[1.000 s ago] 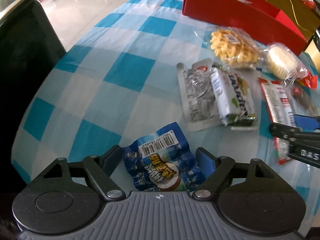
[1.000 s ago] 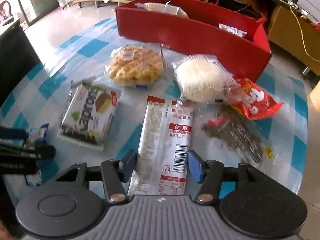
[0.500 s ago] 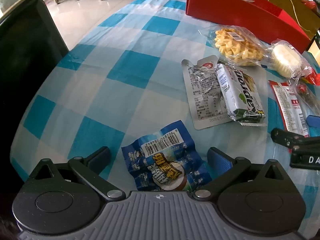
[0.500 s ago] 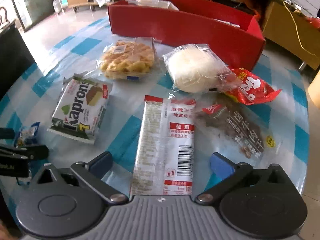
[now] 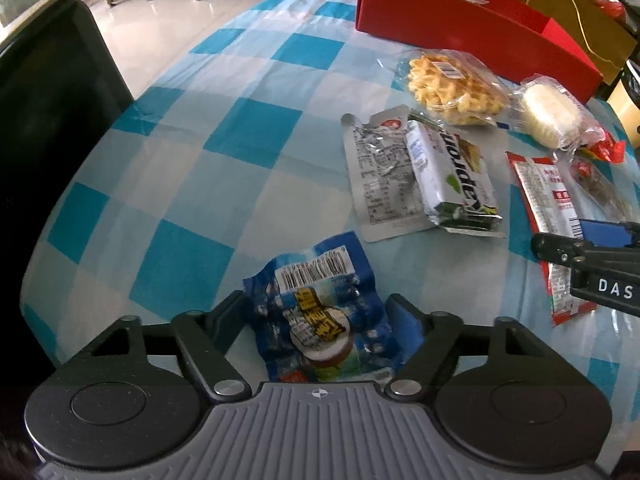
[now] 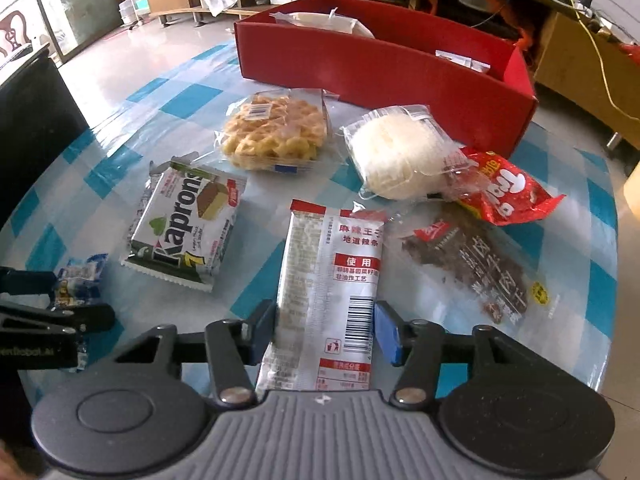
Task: Organize snacks
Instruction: 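Grasp the blue snack bag with the left tool while the right tool grasps the white-red strip pack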
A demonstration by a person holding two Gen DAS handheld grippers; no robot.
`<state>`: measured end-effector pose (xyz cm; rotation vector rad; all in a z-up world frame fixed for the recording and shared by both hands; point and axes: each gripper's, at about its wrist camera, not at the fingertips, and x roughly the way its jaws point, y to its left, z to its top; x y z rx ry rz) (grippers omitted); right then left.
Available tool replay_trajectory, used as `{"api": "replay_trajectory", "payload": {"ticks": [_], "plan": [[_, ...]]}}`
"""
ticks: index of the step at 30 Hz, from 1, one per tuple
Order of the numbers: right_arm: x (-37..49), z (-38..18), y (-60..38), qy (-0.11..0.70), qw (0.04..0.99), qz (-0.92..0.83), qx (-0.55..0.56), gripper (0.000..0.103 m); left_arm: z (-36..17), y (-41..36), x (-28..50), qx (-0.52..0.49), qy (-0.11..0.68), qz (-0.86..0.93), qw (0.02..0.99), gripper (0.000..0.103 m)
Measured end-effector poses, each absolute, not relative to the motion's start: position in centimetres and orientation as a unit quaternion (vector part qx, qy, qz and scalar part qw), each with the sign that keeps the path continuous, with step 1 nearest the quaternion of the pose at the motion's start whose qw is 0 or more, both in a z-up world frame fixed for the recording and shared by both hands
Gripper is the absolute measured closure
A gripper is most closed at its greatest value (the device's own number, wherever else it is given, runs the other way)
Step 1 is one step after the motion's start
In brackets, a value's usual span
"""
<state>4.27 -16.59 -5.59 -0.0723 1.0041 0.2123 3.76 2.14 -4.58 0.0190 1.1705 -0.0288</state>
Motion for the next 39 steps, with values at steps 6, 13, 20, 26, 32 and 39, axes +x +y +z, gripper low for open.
{"api": "replay_trajectory", "payload": {"ticks": [6, 13, 20, 26, 32, 39], "plan": [[3.7, -4.5, -17.7, 0.472, 0.876, 0.101, -0.01, 0.056, -3.2, 2.5, 3.7, -0.01, 0.538, -0.015, 0.843, 0.025], [3.0, -2.1, -18.2, 0.443, 0.89, 0.109, 0.014, 0.057, -1.6, 2.0, 4.0, -0.02, 0.517, -0.03, 0.855, 0.024], [2.8, -2.9, -18.7, 0.464, 0.878, 0.111, 0.019, 0.058, -1.1, 1.3, 4.1, -0.016, 0.509, -0.047, 0.86, 0.024], [3.4, -5.0, -18.1, 0.49, 0.866, 0.104, 0.002, 0.052, -2.2, 1.2, 4.0, -0.017, 0.526, -0.056, 0.849, 0.024], [5.3, -6.1, -16.5, 0.482, 0.871, 0.09, -0.034, 0.027, -3.0, 0.9, 4.0, -0.008, 0.536, -0.062, 0.842, 0.023], [4.3, -5.5, -17.0, 0.485, 0.869, 0.091, -0.025, 0.056, -2.4, 0.8, 3.9, -0.015, 0.531, -0.074, 0.844, 0.023]]}}
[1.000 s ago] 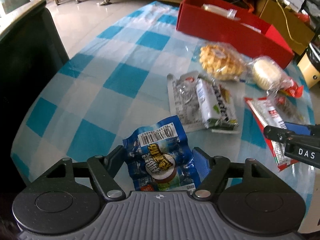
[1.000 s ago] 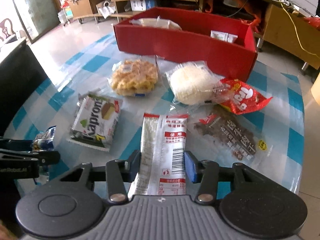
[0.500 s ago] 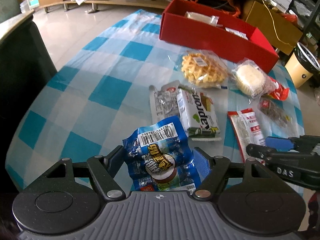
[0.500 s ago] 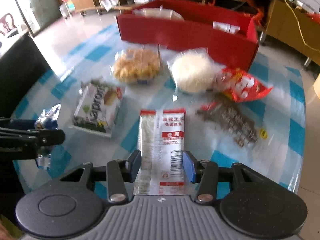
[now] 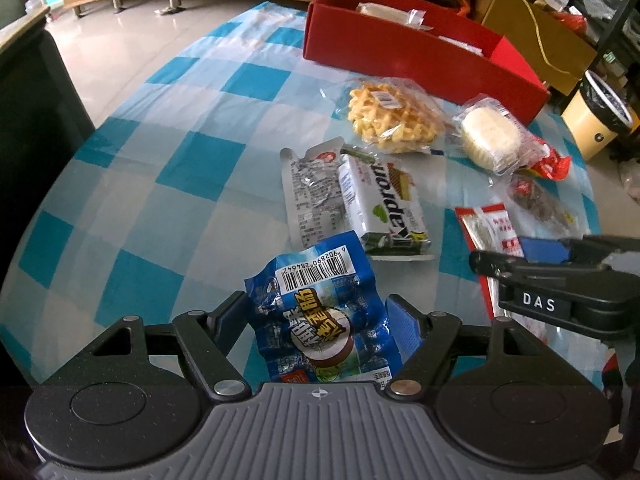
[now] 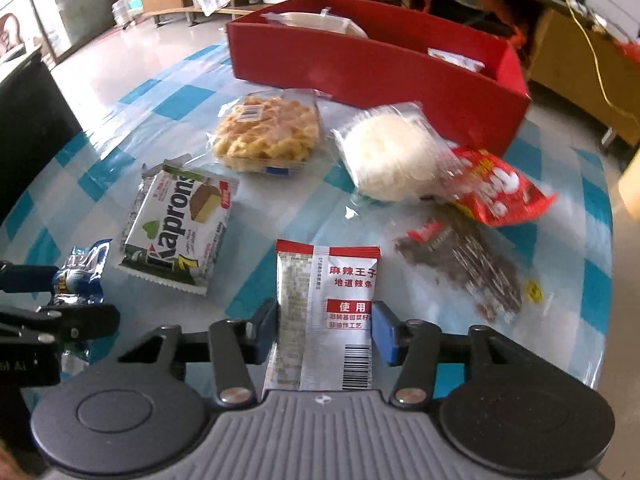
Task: Organize snacks
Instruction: 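Grasp the blue snack bag with the left tool while the right tool grasps the white-red strip pack, then carry the blue snack bag and white-red strip pack over the red box with both tools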
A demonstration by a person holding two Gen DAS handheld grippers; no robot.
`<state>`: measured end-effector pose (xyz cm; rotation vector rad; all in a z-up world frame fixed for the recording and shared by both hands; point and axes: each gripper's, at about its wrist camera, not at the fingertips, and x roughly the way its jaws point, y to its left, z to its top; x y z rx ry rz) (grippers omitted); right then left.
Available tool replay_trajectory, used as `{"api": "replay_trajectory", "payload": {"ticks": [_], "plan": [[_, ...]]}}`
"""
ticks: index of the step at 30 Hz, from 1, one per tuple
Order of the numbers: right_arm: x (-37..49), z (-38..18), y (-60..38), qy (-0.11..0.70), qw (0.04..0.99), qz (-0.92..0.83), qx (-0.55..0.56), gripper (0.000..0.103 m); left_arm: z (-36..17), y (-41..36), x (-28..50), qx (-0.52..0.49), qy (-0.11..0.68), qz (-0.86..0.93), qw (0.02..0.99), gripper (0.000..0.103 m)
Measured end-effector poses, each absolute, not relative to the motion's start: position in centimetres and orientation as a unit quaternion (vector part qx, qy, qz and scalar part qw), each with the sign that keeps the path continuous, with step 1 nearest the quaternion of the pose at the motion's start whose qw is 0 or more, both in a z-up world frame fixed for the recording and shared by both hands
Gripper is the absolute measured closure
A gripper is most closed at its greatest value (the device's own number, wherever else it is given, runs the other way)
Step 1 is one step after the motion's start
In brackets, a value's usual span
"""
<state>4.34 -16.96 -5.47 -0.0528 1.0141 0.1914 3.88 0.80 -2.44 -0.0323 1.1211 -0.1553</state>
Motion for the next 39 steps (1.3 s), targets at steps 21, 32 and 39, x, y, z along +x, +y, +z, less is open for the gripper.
{"api": "replay_trajectory", "payload": {"ticks": [21, 32, 39], "plan": [[3.8, 0.8, -18.4, 0.409, 0.904, 0.117, 0.048, 0.057, 2.6, -0.9, 6.3, -0.021, 0.461, -0.097, 0.882, 0.023], [6.4, 3.4, -19.9, 0.371, 0.921, 0.096, 0.067, 0.057, 4.9, -3.4, 10.7, -0.007, 0.424, -0.107, 0.899, 0.023], [8.9, 4.9, -21.4, 0.347, 0.931, 0.078, 0.081, 0.057, 6.2, -4.9, 14.3, -0.011, 0.408, -0.109, 0.906, 0.023]]}}
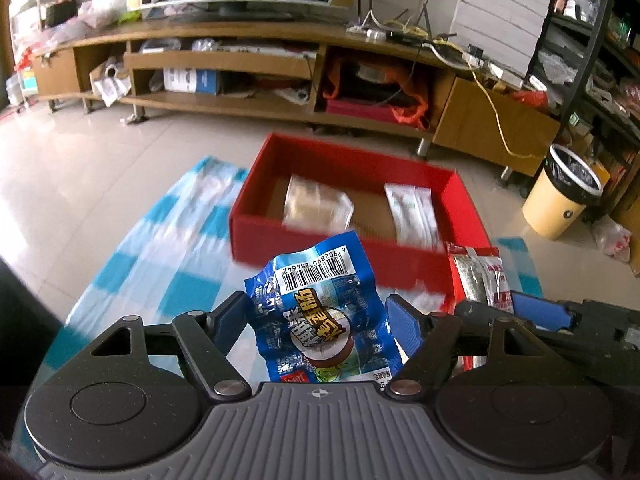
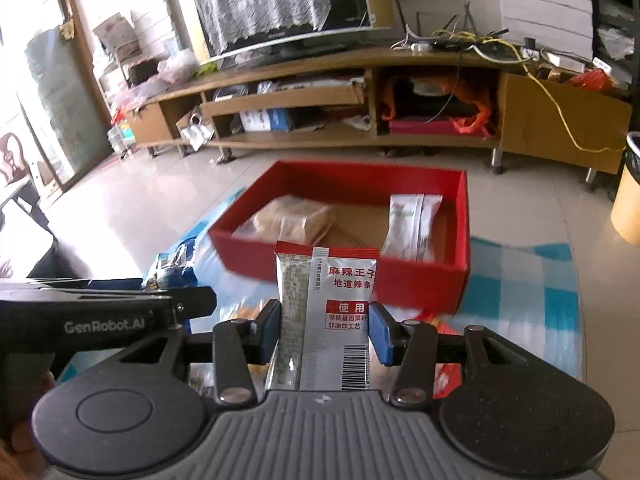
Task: Organize snacks
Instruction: 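Carry the blue snack bag and white-red strip pack over the red box with both tools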
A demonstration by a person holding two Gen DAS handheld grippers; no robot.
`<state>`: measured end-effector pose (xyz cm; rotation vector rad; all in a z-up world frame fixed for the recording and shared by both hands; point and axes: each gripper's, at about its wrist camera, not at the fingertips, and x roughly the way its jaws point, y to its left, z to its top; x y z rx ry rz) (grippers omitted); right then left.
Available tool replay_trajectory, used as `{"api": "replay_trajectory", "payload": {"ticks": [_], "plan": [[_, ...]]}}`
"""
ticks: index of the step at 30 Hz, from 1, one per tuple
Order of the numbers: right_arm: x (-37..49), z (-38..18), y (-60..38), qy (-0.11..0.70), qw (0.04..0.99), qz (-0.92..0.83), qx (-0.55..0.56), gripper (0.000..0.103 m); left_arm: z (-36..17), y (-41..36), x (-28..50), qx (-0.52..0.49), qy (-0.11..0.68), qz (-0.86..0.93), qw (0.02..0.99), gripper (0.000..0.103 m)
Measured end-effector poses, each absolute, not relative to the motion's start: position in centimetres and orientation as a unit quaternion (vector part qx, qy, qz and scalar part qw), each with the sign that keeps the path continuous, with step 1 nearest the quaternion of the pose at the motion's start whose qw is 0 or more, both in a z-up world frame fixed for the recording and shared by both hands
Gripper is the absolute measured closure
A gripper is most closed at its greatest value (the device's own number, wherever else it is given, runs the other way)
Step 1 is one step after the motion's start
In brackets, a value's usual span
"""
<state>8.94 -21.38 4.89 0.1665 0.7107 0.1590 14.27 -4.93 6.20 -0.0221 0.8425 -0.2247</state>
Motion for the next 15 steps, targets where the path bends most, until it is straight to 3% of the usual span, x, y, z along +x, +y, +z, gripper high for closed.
{"api": "replay_trajectory", "payload": {"ticks": [15], "plan": [[17.0, 6.4, -24.1, 0.322, 0.938, 0.055, 0.112, 0.057, 7.1, -7.8, 22.2, 0.001, 0.379, -0.1, 0.92, 0.023]]}}
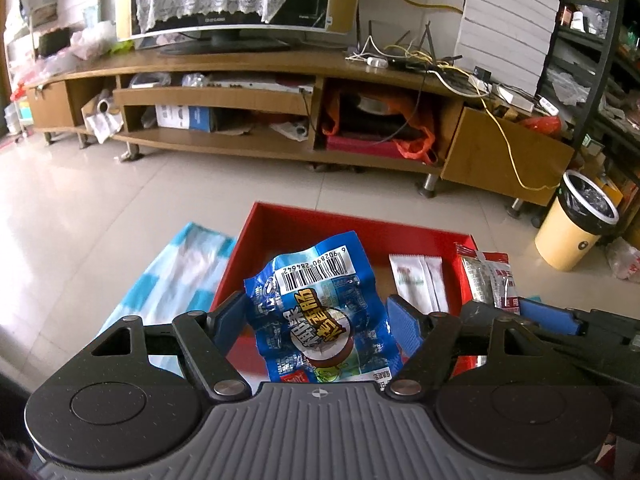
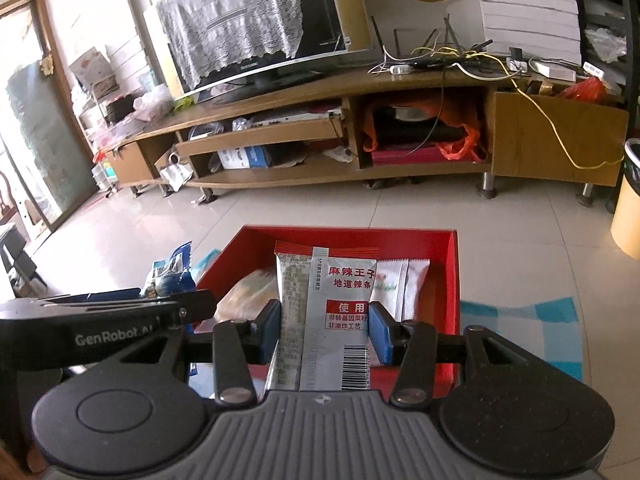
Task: Organize snacks
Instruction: 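Carry the blue snack bag and white-red strip pack over the red box with both tools, then lower both packs into the red box and open both tools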
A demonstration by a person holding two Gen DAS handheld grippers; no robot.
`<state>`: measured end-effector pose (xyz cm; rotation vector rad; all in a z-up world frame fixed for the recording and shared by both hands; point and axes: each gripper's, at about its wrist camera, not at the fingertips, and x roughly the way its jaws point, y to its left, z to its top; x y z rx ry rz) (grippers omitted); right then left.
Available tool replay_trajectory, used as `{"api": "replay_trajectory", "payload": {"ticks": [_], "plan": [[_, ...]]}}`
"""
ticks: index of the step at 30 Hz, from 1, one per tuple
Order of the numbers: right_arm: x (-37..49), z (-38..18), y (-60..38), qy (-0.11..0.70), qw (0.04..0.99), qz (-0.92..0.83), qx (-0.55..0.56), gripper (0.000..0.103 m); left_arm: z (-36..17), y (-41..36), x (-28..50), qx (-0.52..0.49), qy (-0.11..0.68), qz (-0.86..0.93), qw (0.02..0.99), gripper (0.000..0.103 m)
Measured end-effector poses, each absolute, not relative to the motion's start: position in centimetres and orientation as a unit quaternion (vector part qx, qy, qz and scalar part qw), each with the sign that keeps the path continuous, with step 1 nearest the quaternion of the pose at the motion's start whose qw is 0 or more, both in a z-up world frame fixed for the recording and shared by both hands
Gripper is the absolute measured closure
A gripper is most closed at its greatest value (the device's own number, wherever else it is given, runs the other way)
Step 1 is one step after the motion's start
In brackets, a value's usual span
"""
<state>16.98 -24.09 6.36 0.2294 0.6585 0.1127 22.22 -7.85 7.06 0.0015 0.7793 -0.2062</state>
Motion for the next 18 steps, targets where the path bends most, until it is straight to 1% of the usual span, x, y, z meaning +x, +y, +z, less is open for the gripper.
{"api": "replay_trajectory", "payload": {"ticks": [9, 18], "plan": [[21.5, 5.4, -24.8, 0.328, 0.937, 0.052, 0.108, 0.057, 4.5, -9.2, 25.8, 0.021, 0.392, -0.083, 0.916, 0.024], [24.9, 2.0, -24.9, 0.359, 0.925, 0.053, 0.11, 0.057, 1.0, -9.0, 28.9, 0.018, 0.433, -0.074, 0.898, 0.025]]}}
